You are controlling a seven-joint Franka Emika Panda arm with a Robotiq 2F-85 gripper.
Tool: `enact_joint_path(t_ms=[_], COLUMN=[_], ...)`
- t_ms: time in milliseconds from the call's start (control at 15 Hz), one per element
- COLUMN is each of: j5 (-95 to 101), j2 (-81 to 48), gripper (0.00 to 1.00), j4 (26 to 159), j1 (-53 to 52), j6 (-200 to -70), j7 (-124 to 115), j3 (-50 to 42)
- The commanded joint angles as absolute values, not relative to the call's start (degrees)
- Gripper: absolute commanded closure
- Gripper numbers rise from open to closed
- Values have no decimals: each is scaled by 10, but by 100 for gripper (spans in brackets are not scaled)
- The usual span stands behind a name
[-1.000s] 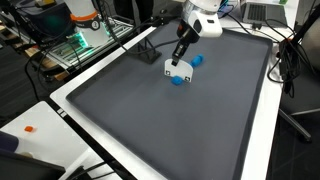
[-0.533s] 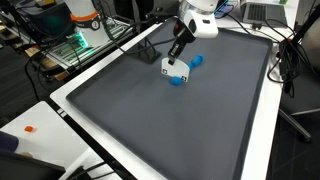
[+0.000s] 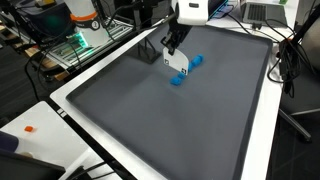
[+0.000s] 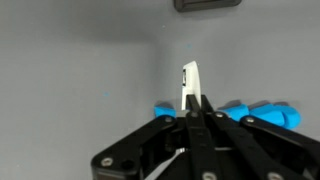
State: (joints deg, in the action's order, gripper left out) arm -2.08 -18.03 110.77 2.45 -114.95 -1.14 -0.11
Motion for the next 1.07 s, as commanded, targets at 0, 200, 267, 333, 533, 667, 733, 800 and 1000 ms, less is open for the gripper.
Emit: enact_joint_path(t_ms=[0,200,267,333,533,667,733,800,1000], j5=[-59,-95,-109,-126,-179,-205,-217,-224,-243], j2=[-132,-106,-98,-90,-66,-51,-45,-39,-27], gripper=[99,99,99,99,99,99,99,99,99], j4=[1162,1194,1206,1218,1255,1282,1295,1308,1341], j1=[22,22,21,21,23,23,23,22,23], j6=[-1150,-1155,-1159,-1161,-1171,-1181,-1187,-1194,-1220], j7=[-93,-157,-178,-195,-241,-264,-276,-285,-309], j3=[-14,-18,-18,-18,-19,-20,-21,-22,-23])
